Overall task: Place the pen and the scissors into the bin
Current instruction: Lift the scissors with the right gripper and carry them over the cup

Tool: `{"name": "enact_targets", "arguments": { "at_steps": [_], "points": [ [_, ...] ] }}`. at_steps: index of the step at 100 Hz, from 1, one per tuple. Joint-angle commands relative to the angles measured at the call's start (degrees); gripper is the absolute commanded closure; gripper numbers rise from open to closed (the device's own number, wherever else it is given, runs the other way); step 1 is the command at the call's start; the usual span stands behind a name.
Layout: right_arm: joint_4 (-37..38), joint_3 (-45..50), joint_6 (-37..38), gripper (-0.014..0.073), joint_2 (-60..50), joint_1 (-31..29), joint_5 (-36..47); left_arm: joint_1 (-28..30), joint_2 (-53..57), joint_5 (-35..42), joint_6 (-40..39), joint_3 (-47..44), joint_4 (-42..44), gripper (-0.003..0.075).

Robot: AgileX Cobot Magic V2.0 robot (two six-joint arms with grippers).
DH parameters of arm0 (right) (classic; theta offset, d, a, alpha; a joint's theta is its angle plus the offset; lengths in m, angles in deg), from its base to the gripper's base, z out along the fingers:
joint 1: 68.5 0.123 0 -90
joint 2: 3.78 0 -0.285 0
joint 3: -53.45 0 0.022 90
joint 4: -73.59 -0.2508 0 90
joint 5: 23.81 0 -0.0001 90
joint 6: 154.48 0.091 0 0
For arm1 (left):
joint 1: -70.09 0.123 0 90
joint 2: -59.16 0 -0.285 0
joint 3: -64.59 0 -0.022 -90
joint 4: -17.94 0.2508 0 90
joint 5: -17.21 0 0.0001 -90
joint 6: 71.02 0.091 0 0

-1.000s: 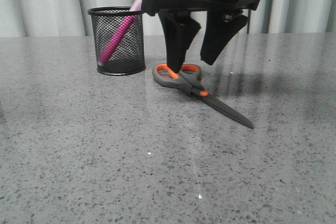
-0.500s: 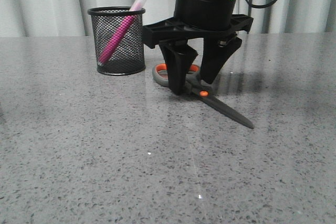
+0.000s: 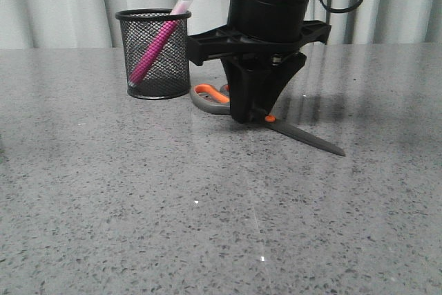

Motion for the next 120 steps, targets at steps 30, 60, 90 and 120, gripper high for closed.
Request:
{"name": "enact_targets", "arguments": {
  "at_steps": [30, 60, 90, 120],
  "points": [
    [0.3, 1.8, -0.8, 0.0666, -14.7, 0.1, 11.3, -0.5, 0.4, 2.0, 0.0, 1.7, -1.2, 0.0739],
    [-0.7, 17.0, -0.8, 0.0666, -29.5, 0.1, 56.9, -0.5, 0.4, 2.1, 0.0, 1.7, -1.2, 0.0739],
    [-0.7, 16.9, -0.8, 0.0666, -19.5, 0.6, 87.6, -0.5, 0.4, 2.1, 0.0, 1.7, -1.2, 0.0739],
    [-0.7, 15.4, -0.7, 0.0666, -11.5, 3.1, 95.2, -0.5, 0.4, 2.1, 0.0, 1.7, -1.2, 0.0739]
  ]
}}
